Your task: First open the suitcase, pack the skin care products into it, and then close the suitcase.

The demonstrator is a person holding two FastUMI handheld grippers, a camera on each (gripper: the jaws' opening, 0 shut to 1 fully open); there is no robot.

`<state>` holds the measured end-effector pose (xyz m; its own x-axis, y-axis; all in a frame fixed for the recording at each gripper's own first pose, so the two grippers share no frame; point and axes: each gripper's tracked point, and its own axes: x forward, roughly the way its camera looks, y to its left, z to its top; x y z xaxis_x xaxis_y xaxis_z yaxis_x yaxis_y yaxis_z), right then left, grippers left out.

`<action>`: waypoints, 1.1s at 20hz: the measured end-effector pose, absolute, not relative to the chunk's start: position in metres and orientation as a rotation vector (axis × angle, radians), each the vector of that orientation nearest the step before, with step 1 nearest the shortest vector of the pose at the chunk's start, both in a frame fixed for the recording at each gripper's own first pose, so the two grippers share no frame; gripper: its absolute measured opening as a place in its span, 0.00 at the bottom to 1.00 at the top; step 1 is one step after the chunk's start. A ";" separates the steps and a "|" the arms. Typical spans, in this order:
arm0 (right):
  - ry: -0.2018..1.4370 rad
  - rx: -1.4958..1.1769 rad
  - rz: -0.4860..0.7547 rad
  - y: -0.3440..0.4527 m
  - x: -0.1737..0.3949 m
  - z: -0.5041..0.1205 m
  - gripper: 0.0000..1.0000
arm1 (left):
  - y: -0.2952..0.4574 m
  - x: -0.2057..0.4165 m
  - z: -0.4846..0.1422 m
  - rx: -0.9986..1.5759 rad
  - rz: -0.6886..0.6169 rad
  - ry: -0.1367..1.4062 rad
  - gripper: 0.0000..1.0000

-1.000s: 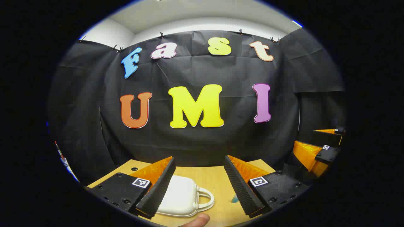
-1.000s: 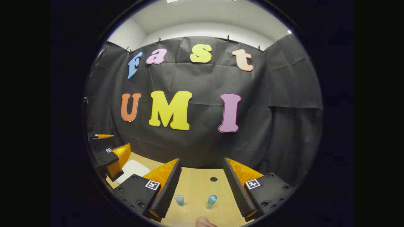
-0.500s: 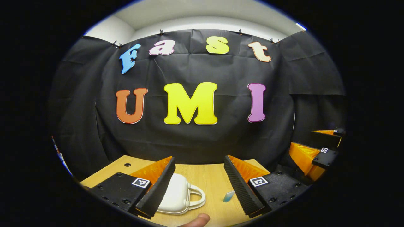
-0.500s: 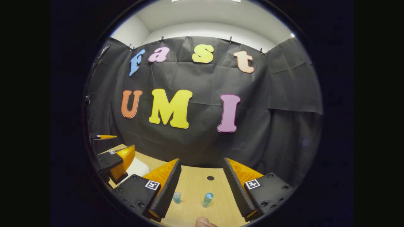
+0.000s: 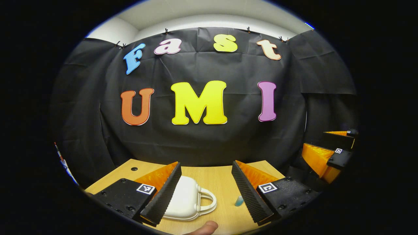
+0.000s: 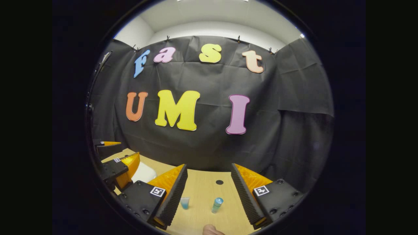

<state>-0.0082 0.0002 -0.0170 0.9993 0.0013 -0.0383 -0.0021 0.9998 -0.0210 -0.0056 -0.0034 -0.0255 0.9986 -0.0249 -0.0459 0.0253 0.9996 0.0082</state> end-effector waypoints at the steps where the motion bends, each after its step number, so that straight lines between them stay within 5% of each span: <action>1: 0.039 -0.024 -0.011 -0.005 -0.008 -0.018 0.79 | -0.002 -0.003 -0.028 0.025 -0.019 0.040 0.99; 11: 0.095 -0.006 -0.234 -0.124 -0.017 -0.053 0.79 | -0.018 0.034 -0.155 0.452 -0.064 0.138 0.99; 22: 0.221 0.026 -0.279 -0.183 -0.039 -0.117 0.79 | -0.032 0.052 -0.292 1.130 -0.065 0.253 0.98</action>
